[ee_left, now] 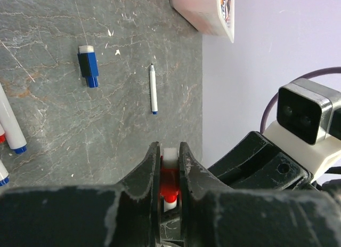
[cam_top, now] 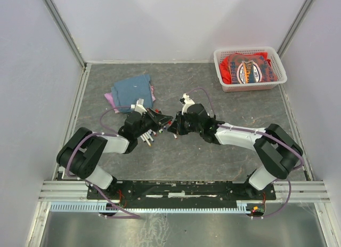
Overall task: Open the pen caps
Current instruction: Open the pen cap from the pen.
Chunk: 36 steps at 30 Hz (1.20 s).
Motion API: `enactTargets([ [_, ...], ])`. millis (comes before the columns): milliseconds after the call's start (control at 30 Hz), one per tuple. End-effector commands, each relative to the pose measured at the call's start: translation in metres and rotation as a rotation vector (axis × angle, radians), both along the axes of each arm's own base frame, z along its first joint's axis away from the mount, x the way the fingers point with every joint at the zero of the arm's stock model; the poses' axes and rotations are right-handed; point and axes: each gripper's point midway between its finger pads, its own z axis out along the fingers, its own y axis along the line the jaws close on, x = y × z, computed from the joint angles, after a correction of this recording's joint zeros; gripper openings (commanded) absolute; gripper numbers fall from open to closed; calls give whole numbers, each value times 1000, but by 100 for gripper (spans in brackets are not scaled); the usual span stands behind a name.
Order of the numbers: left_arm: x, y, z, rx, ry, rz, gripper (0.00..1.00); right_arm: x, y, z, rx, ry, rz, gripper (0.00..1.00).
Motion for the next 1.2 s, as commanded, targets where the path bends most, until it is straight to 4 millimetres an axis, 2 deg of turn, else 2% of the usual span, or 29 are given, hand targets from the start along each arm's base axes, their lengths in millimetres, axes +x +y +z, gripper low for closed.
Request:
enactTargets([
  [0, 5, -3, 21, -78, -36, 0, 3, 5, 2, 5, 14, -30, 14, 3],
  [100, 9, -4, 21, -73, -26, 9, 3, 6, -3, -2, -29, -31, 15, 1],
  [267, 25, 9, 7, 60, 34, 104, 3, 11, -18, -13, -156, -69, 18, 1],
  [467, 51, 23, 12, 198, 13, 213, 3, 14, -42, -27, -346, -148, 10, 1],
  [600, 63, 22, 15, 197, 18, 247, 3, 16, -51, -28, -373, -173, -19, 1],
  [700, 68, 16, 12, 156, 38, 248, 3, 16, -51, -31, -365, -171, -27, 1],
  [800, 72, 8, 14, 104, 34, 230, 3, 13, -45, -31, -309, -149, -16, 1],
  [933, 72, -3, 30, -20, -38, 193, 3, 11, -33, -20, -84, -106, 8, 1],
  [1033, 69, -12, 47, -112, -112, 144, 3, 8, -24, -5, 86, -80, 34, 1],
  [1167, 67, -16, 58, -166, -156, 115, 3, 7, -21, 13, 243, -62, 50, 1],
])
